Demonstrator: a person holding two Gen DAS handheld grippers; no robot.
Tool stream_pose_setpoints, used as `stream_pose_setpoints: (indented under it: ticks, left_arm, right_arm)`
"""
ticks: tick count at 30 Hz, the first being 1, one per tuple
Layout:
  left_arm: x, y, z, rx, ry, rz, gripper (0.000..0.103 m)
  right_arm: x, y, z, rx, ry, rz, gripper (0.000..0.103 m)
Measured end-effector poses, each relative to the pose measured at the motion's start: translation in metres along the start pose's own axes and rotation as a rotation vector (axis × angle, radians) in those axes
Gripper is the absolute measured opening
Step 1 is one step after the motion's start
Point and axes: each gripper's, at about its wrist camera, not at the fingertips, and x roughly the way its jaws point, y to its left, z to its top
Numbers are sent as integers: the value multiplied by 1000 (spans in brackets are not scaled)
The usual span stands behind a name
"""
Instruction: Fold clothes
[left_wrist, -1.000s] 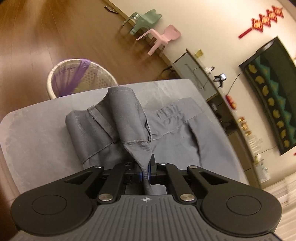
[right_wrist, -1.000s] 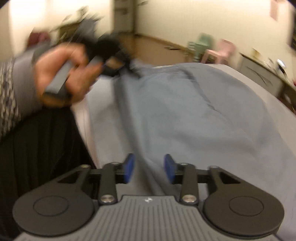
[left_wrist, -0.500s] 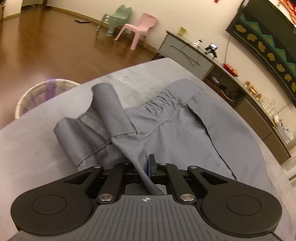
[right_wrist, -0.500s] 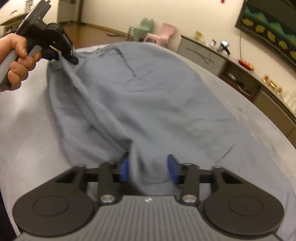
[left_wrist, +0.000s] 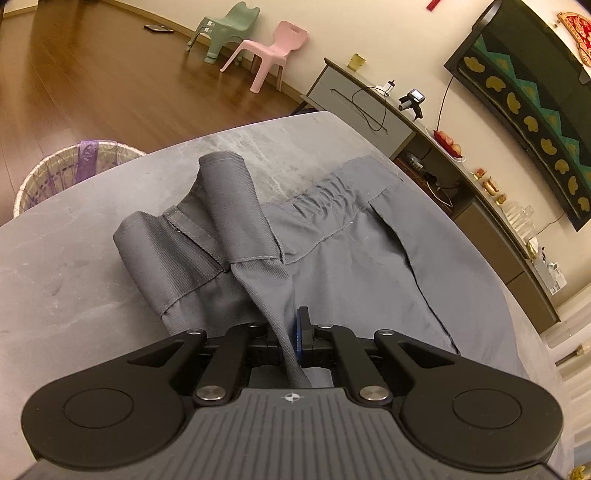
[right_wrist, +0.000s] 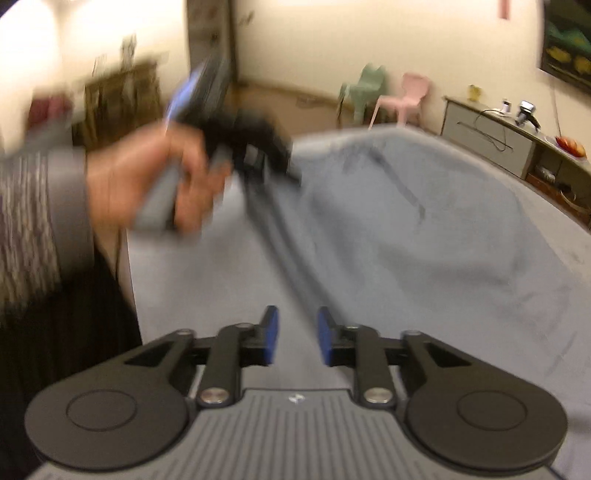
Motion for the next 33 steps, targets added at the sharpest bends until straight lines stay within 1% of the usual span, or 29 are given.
stream_pose_setpoints:
  ticks: [1,3,4,5,6,7,9,10,11,13,14,15,17,19,22,23,24,28,29,30,31,32,33]
  left_arm:
    - [0,-1,0,0,0,1,3]
    - [0,-1,0,-2,-1,0,3]
    - [-1,-1,1,-2,-1,-1,3]
    - [-1,-1,0,-1,-1,-3,3]
    - [-1,-1,0,-1,-1,-4,3]
    - [0,1,0,-2,0,-7,4]
    - [-2,2,0,-7,2,-3,6]
    - [-4,2,-1,-12,1,6,8]
    - [-9,3,-2,-24,-3,14,10]
    - [-26,10,-5,-76,-24,7,21]
    - [-36,17,-6,-113,-42,6,31]
    - [-43,25,-7,-148,-54,5,35]
    - [-48,41,-5,-213,-64,1,35]
    - [-47,51,-4,-247,-49,-17,35]
    - [-42,52,-4,-249,-24,-29,36]
    - [-41,51,-4,-252,-20,-36,38]
    - [-40,51,-4,-259,-19,-42,39]
    - [-37,61,-4,-319,-19,-83,40]
    - [-36,64,-4,-334,-19,-94,40]
    - [-35,66,-4,-344,-18,-105,40]
    - [-34,68,-5,-352,-17,-115,40]
    - [-34,70,-5,-357,-16,-124,40]
    - [-33,70,-5,-359,-15,-133,40]
  right_arm:
    - [-1,-7,8,44,-27,-12,33]
    - [17,-25,15,132,-18,-111,34]
    - [29,-33,13,160,11,-151,34]
    - [41,-37,10,170,54,-173,29]
    - [49,-33,6,159,88,-161,27]
    - [56,-29,2,144,118,-148,27]
    - [54,-10,-2,76,112,-127,27]
    - [54,-3,-3,52,114,-122,24]
    - [51,-2,-2,48,108,-131,24]
    - [46,1,0,39,95,-148,26]
    - [44,3,4,27,80,-156,31]
    - [45,5,8,12,65,-154,35]
    - [46,12,17,-20,38,-147,46]
    - [56,20,25,-53,26,-147,50]
    - [81,30,44,-88,24,-127,50]
    - [87,33,50,-94,21,-116,50]
    - [94,37,56,-101,18,-104,50]
    - [126,51,78,-154,21,-69,50]
    - [133,54,82,-166,32,-68,44]
    - [141,56,85,-177,53,-75,35]
    - [149,58,87,-187,73,-82,10]
    - [154,60,89,-188,83,-94,2]
    - [158,62,91,-189,92,-106,2]
